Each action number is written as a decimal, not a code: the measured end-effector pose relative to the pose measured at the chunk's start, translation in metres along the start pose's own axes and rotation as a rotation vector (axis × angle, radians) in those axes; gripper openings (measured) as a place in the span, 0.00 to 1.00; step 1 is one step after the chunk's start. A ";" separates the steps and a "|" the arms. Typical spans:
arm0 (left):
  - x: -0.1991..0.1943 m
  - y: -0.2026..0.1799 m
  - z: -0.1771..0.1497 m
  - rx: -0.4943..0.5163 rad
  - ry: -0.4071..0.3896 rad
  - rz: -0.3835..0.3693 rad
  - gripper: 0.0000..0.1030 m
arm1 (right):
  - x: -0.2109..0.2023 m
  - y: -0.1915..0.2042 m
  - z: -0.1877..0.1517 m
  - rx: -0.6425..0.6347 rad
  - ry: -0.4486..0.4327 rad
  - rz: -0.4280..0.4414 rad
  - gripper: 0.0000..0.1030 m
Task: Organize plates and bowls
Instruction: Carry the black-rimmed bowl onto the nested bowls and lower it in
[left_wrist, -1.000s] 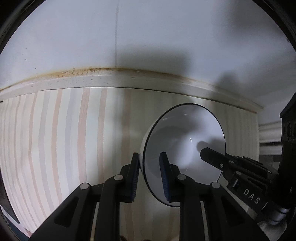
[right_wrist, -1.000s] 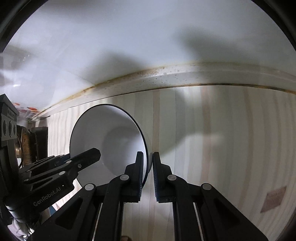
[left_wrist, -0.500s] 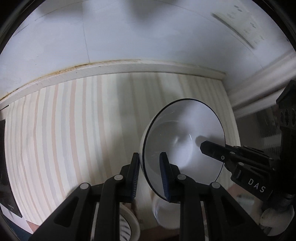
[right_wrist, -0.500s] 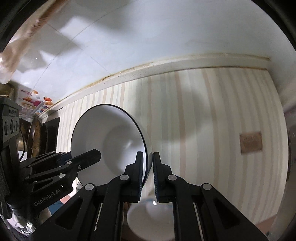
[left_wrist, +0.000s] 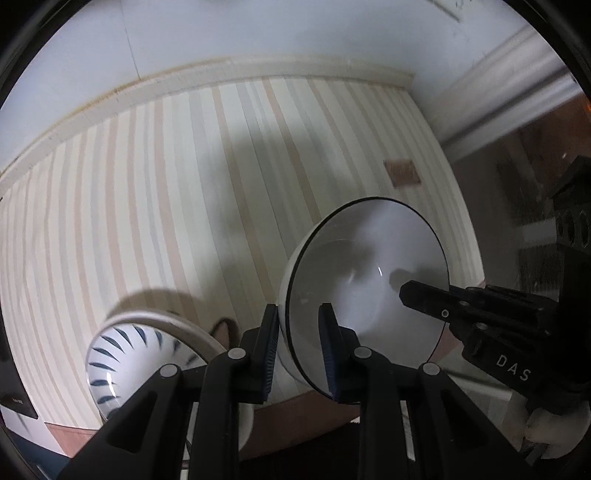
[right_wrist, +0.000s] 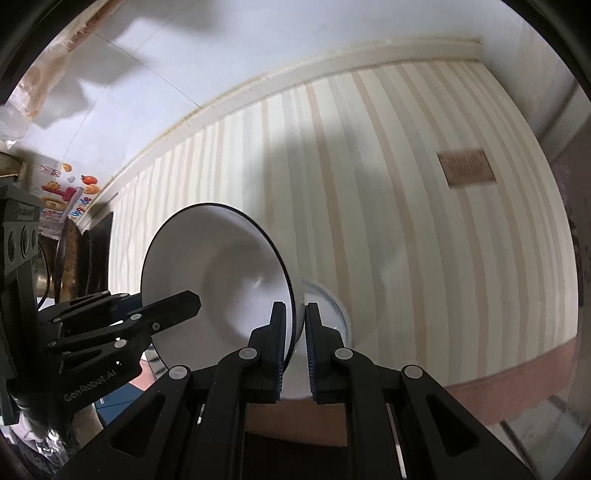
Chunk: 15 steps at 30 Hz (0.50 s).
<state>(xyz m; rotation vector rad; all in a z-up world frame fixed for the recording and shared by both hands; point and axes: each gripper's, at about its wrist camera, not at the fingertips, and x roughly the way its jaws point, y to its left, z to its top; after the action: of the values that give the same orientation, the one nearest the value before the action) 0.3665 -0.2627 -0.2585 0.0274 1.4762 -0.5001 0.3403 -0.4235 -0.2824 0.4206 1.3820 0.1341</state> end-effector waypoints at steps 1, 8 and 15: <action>0.006 -0.002 -0.002 0.007 0.013 0.005 0.19 | 0.003 -0.004 -0.006 0.011 0.008 -0.001 0.11; 0.026 -0.012 -0.013 0.041 0.067 0.041 0.19 | 0.023 -0.017 -0.021 0.037 0.047 -0.008 0.12; 0.040 -0.011 -0.016 0.067 0.098 0.083 0.19 | 0.037 -0.022 -0.027 0.041 0.078 -0.014 0.12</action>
<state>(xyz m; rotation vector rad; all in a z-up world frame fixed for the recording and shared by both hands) 0.3482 -0.2801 -0.2951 0.1675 1.5471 -0.4862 0.3177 -0.4258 -0.3285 0.4433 1.4659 0.1117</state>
